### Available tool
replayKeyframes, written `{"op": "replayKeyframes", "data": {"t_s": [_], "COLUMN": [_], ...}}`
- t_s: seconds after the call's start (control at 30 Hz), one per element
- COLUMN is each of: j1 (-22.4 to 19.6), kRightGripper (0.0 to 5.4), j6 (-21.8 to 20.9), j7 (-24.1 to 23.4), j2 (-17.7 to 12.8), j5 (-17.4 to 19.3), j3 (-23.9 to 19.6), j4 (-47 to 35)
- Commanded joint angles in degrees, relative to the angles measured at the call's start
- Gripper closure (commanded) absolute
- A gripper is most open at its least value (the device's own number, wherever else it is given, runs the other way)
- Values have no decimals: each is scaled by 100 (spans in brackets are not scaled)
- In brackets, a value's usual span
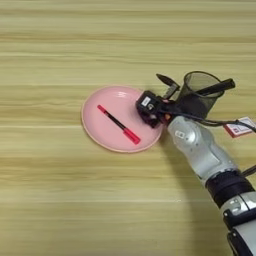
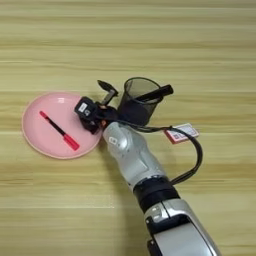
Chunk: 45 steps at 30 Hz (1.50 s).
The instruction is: Move the objects on the table
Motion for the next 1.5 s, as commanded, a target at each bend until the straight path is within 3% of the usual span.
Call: {"op": "replayKeyframes", "data": {"t_s": [0.03,0.4,0.6,0.93,1.2,1.5], "j1": [-389,-459,-452,-363,-99,388], "kRightGripper": [2,2,2,2,2,2], "j6": [7,14,-190,-871,-967,-924], "j7": [-101,-199,-256,-366,-279,-82], "j2": [-246,-340,-266,-53,27,104], "j5": [15,23,206,880,1351,2445], "j3": [-123,-173,-283,-683,-1020,-1772], "j4": [-73,38,-67,-618,-1206,-1891]}}
